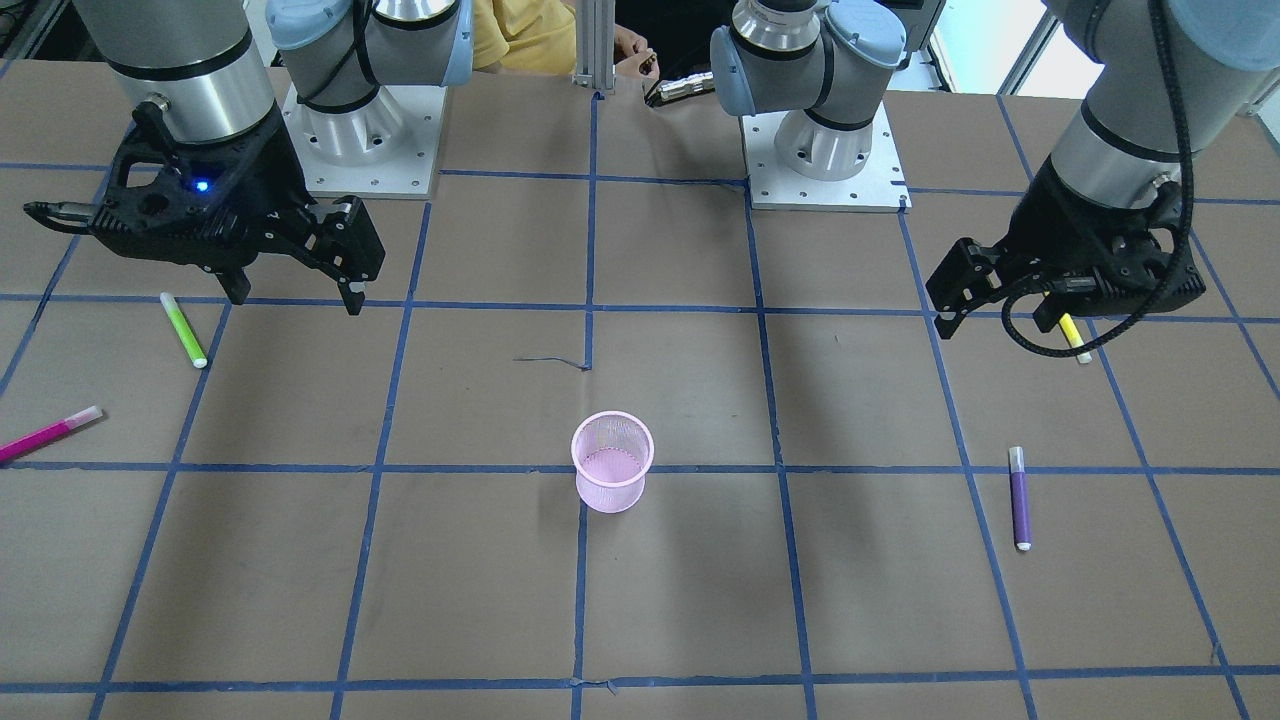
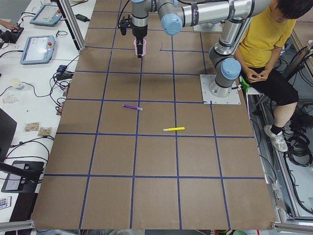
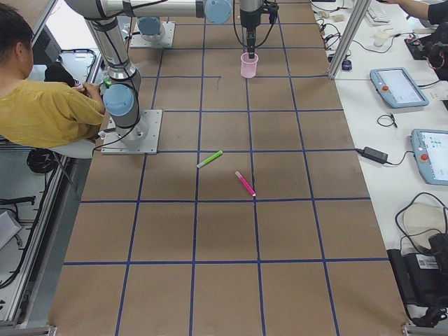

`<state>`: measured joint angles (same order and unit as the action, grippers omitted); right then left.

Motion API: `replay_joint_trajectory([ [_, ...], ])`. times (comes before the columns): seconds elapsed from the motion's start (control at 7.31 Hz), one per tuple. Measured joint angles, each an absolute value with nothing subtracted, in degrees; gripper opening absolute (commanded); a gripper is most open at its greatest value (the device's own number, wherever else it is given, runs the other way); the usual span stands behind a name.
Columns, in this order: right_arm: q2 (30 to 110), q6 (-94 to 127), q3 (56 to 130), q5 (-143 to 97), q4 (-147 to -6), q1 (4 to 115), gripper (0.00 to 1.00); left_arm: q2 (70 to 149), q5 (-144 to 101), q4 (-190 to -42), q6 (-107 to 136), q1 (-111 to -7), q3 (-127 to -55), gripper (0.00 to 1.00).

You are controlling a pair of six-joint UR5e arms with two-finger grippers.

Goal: Insert purple and pink pens into pink cup

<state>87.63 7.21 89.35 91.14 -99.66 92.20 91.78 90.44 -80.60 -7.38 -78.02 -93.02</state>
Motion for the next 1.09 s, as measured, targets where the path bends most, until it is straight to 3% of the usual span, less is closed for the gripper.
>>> replay_joint_trajectory([
  [0.55,87.9,7.0,88.5,91.5,-97.2,92.1,1.0,91.7,90.4,-80.6,-7.4,-78.0,-93.0,1.0],
  [0.82,87.9,5.8,85.1,92.5,-89.1,91.6,1.0,91.7,90.4,-80.6,-7.3,-78.0,-93.0,1.0],
  [1.09,87.7,-10.0,83.3,93.6,-84.7,87.5,1.0,91.7,90.4,-80.6,-7.3,-78.0,-93.0,1.0],
])
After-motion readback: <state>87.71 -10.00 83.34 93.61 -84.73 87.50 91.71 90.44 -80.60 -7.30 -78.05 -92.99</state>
